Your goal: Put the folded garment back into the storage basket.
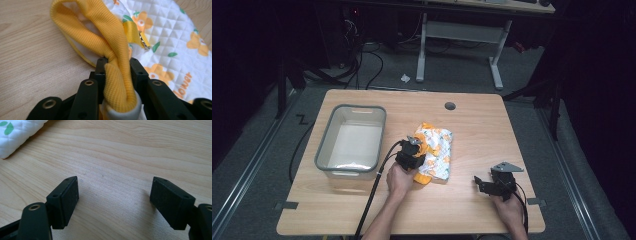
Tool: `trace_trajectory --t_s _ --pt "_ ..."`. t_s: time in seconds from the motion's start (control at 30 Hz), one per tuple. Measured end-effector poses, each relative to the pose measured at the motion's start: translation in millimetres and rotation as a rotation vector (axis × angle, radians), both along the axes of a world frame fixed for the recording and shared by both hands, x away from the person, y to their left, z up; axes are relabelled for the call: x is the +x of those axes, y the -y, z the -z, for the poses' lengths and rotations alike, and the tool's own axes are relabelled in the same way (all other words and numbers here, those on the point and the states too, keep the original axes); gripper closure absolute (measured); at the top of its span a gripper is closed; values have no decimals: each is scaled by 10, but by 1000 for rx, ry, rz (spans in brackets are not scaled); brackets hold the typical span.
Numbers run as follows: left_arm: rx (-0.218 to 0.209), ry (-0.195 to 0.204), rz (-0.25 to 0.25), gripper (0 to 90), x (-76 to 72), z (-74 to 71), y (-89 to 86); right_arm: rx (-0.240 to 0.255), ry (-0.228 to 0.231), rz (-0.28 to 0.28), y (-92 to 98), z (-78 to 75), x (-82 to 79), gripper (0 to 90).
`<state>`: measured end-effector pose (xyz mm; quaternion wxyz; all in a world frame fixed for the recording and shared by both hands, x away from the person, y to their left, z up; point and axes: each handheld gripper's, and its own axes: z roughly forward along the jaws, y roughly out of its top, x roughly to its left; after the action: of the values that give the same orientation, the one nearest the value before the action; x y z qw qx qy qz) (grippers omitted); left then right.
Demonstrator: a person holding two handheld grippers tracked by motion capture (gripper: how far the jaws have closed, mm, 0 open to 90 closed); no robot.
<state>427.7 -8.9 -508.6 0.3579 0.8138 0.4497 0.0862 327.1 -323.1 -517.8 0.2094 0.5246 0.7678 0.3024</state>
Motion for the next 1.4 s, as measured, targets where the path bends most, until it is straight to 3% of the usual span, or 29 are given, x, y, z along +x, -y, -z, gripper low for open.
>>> trace_trajectory --t_s 0.07,0.2,0.3,0.73,1.07,1.2,1.4 --pt "-7 4 -1 736 -5 -11 1 0 0 0 0 0 0 235" --pt "-63 -3 -1 738 -41 -110 -6 0 -1 0 0 -1 -2 235" --pt "-68 13 5 741 -61 -164 -4 0 0 -1 1 0 -1 235" --pt "-159 65 22 747 -182 -436 -134 0 -1 -2 1 -1 -2 234" --pt "-191 115 44 749 -267 -677 -205 0 -1 -2 1 -1 -2 234" --pt "-217 120 48 750 -291 -735 -260 0 0 -2 1 -1 -2 235" --pt "-223 134 42 750 -317 -795 -345 0 0 -3 1 0 -1 235"
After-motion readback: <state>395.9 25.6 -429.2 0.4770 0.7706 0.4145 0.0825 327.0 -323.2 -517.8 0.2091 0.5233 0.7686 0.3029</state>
